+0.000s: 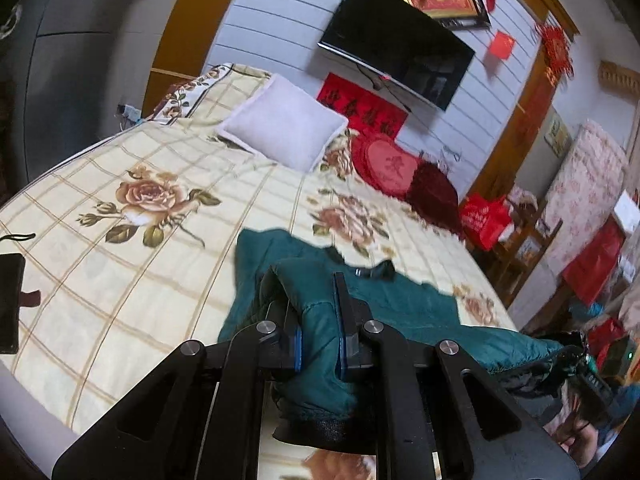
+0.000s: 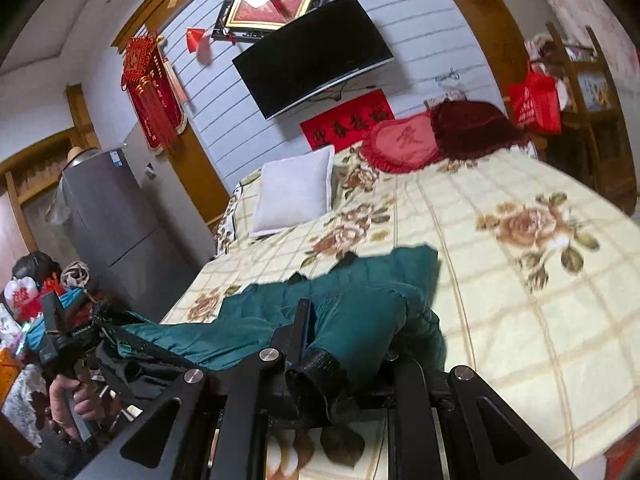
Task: Fold large clothes
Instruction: 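Carry the lifted hem toward the collar with both tools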
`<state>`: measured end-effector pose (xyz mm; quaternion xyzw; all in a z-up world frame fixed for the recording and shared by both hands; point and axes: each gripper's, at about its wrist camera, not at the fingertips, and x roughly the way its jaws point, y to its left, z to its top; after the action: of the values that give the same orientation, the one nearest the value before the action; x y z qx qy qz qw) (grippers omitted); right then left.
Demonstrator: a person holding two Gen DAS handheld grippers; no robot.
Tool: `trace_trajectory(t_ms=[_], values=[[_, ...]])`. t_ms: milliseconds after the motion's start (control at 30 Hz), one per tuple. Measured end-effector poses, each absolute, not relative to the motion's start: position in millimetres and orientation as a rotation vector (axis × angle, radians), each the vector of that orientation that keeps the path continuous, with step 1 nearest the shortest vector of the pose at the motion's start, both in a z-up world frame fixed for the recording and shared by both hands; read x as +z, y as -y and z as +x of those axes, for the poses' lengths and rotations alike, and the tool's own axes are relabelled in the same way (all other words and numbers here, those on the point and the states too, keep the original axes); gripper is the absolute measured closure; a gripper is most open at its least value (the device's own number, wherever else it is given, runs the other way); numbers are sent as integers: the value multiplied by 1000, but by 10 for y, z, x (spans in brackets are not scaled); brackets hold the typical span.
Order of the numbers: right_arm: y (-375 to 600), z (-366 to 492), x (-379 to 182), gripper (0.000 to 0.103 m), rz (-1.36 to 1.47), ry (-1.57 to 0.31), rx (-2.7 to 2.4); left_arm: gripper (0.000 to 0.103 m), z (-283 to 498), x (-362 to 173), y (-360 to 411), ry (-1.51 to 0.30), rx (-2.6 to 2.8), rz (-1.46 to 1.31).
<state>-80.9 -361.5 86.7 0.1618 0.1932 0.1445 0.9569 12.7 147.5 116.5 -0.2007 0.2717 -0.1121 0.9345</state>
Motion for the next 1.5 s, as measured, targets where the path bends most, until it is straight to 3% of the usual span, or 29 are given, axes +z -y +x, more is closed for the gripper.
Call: trace_trajectory(t_ms=[267, 433, 733, 1167, 1267, 1400, 1500], values=[[3451, -475, 1249, 88, 260, -348, 278, 92, 396, 1281, -1527, -520, -189, -469], [3399, 35, 1235, 88, 254, -375, 251, 92, 963, 1175, -1393, -558, -141, -436], [3565, 1197, 652, 88, 371, -501, 142, 92, 2107, 414, -1185, -735, -26, -365], [3662, 1898, -89, 88, 451, -515, 97, 88, 2696, -270, -1002, -773, 5, -306], [3703, 1977, -179, 86, 486, -545, 112, 87, 2743, -365, -990, -780, -8, -321], [3722, 1978, -201, 74, 509, -552, 150, 86, 2751, -351, -1003, -798, -17, -340], [3775, 1938, -203, 71, 561, -558, 170, 83, 2733, -307, -1049, -825, -39, -357]])
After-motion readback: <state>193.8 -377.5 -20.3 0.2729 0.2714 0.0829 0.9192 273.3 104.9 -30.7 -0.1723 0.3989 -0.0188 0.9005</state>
